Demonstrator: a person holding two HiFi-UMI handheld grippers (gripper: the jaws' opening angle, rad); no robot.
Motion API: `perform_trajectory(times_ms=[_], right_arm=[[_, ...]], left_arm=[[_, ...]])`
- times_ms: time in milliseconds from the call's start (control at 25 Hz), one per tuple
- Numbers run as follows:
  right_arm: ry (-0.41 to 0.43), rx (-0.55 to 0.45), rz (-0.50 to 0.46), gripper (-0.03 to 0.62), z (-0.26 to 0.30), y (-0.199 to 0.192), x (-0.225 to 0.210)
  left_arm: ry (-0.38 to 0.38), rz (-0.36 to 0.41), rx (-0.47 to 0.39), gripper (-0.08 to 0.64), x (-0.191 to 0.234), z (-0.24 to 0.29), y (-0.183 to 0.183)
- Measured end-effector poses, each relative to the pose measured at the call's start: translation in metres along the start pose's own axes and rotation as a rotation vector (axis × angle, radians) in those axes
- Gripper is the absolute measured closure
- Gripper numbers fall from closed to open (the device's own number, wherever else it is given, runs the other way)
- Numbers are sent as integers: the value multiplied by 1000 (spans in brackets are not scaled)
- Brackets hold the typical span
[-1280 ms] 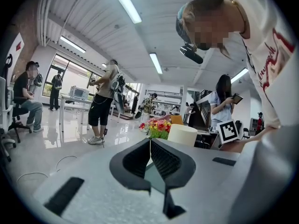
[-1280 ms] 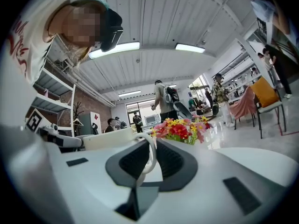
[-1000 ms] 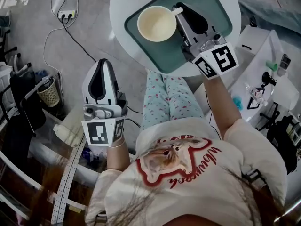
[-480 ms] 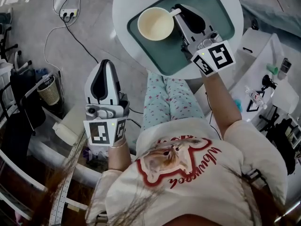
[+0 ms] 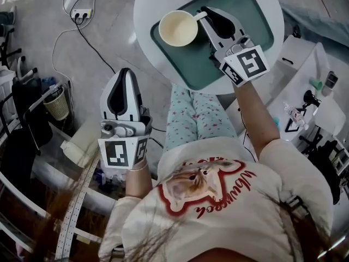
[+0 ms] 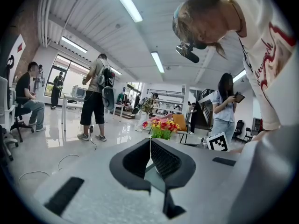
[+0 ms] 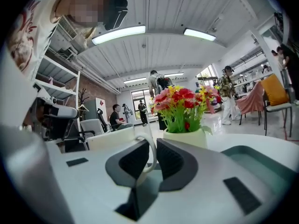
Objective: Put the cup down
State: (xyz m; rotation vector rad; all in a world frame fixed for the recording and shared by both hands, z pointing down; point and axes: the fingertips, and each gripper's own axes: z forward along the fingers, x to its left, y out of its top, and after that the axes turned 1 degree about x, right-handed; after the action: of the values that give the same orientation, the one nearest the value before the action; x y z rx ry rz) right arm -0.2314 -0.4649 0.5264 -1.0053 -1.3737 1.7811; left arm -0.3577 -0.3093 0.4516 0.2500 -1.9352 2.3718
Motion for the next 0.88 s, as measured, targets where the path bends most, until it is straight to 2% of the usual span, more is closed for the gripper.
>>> perform_trajectory(times_ms=[120,400,560,680,880], right_arm=[[0,26,-37,555,3,-5,0],[-25,45,-1,555,2,-17,-9],[-27,62,-41,557,0,-19,-10],[-48,107,-76,557,-1,-24,-14],[-83,143,-67,557,-5,-33,-20]], left_arm=[[1,-1,0,542,1,1,0],[-12,-4,-4,542,-5,6,1],[-17,13,-3,542,-7,6,3],[-28,23,-6,541,-10,5,6],[-36,25,-17,541,-14,1,14]])
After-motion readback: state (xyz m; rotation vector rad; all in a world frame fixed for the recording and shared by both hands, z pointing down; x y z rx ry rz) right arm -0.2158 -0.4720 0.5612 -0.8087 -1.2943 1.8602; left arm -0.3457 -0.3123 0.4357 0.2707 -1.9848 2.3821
